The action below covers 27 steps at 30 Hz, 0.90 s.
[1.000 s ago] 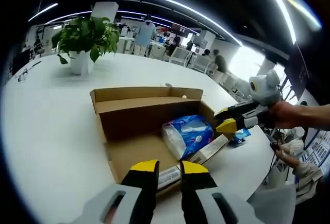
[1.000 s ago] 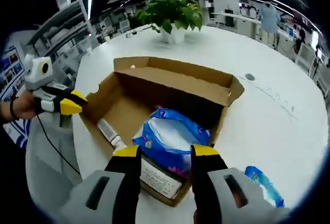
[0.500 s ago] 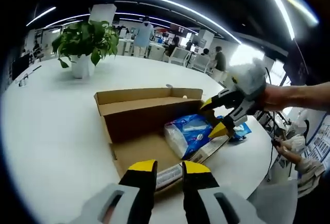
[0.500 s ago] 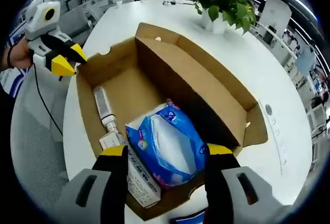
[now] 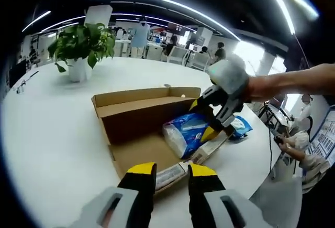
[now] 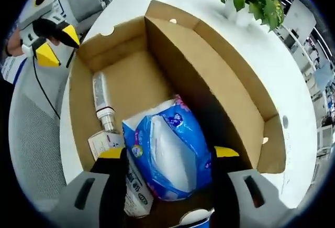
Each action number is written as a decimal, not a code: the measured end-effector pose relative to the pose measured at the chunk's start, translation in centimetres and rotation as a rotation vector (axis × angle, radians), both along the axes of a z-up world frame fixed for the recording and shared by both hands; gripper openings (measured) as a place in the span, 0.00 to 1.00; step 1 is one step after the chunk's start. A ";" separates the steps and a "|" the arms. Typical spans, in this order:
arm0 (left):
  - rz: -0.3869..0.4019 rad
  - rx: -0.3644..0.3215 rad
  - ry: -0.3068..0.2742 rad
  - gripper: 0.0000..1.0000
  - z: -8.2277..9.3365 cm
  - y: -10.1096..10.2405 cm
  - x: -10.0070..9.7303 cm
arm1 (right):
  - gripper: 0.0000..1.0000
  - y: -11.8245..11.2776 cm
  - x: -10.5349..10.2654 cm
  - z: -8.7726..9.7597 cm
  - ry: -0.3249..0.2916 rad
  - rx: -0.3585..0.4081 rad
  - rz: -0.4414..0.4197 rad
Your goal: Operate the shoe box by opening the lid, removing the specified soft item, and placing it in the target area until the item is outside and the box remains undamaged.
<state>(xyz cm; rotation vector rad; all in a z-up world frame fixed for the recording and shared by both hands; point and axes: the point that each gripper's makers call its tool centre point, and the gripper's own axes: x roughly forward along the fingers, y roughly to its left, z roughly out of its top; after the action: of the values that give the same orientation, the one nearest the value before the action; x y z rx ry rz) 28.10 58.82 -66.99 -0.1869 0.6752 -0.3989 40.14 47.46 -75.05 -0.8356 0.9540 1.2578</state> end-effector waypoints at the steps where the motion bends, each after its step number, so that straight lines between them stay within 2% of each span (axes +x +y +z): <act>1: -0.002 0.004 0.000 0.24 0.0 0.0 0.0 | 0.63 0.1 0.1 -0.1 0.000 0.001 0.005; 11: 0.005 0.010 0.003 0.24 0.0 0.5 0.1 | 0.66 0.7 0.1 -1.1 0.019 -0.015 0.033; 21: 0.006 0.016 0.006 0.24 0.0 0.4 0.2 | 0.59 1.1 -0.3 -3.0 -0.037 -0.098 0.124; 24: 0.007 0.015 0.005 0.24 0.1 0.4 0.2 | 0.56 1.0 -0.3 -3.8 -0.032 -0.123 0.102; 27: 0.010 0.013 0.007 0.24 0.1 0.4 0.1 | 0.57 1.1 -0.2 -4.0 -0.055 -0.126 0.096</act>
<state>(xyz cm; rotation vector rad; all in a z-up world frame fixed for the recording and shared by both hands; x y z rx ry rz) 28.22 59.23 -66.92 -0.1793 0.6830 -0.3843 39.90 48.53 -79.07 -1.0205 0.9655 1.2600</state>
